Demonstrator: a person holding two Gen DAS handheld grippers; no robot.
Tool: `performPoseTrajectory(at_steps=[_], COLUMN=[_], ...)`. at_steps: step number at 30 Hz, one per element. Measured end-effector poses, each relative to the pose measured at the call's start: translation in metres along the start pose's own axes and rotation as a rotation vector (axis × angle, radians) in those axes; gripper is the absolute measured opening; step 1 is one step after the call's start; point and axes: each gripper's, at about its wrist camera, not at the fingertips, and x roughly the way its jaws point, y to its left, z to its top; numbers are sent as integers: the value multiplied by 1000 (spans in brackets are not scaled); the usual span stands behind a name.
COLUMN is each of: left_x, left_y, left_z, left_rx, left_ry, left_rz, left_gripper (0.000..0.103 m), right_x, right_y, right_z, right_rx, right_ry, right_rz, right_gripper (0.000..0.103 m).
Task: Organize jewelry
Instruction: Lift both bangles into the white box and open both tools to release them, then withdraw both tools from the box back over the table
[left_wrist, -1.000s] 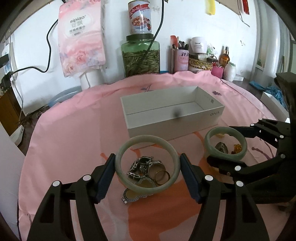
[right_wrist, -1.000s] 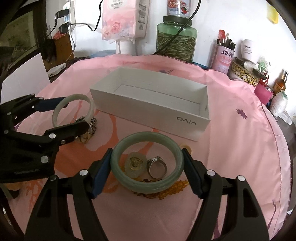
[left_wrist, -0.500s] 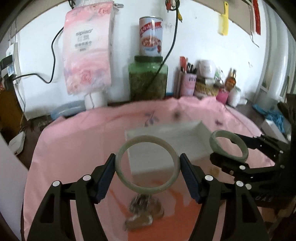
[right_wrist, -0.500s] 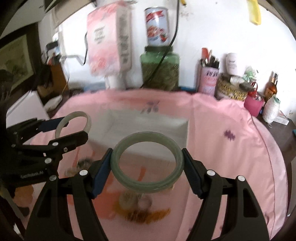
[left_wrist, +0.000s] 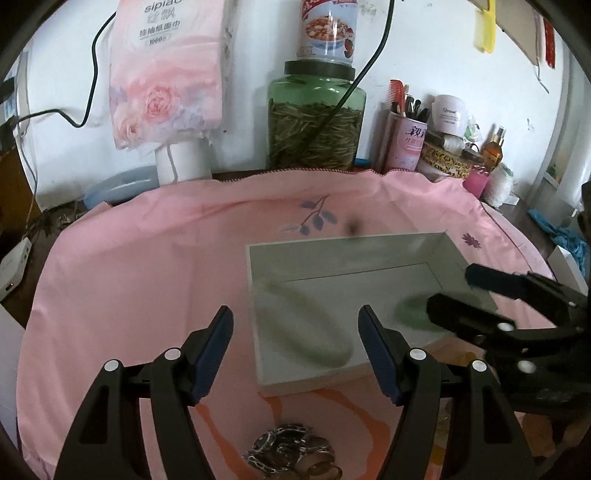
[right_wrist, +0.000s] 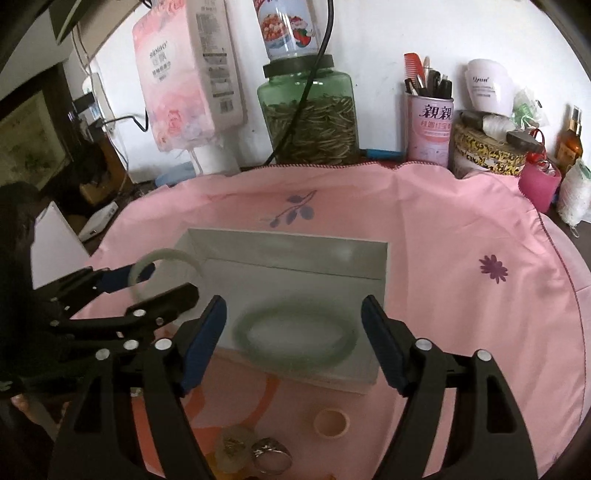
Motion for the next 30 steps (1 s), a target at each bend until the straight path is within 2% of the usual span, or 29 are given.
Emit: performPoseTrajectory(at_steps=[6, 8, 11, 12, 14, 19, 23, 25, 30], left_x=[-8, -12, -26, -32, -40, -56, -65, -67, -69], left_y=[-3, -5, -8, -10, -12, -18, -22, -26, -35], left_z=[-2, -3, -8, -12, -19, -50, -76, -80, -82], left_rx=[15, 21, 22, 25, 29, 66, 111, 138, 192], left_ry=[-16, -24, -50, -53, -46, -26, -48, -71, -103], left_rz=[15, 31, 67, 67, 61, 77, 115, 142, 149], left_gripper=[71, 76, 89, 90, 92, 94, 97, 97, 97], right_x=[-7, -13, -27, -33, -42, -53, -61, -60, -63], right_y=[0, -2, 0, 3, 9, 20, 24, 26, 32], right_z=[-1, -3, -10, -14, -23, -45, -64, -67, -67], right_rx=[1, 16, 34, 28, 19, 7, -14, -31, -66], right_ry=[-15, -22, -44, -62, -69, -8, -36, -39, -71], right_rz=[-10, -23, -40, -20, -16, -74, -112, -117, -126], right_gripper=[79, 79, 93, 96, 96, 96, 96, 96, 96])
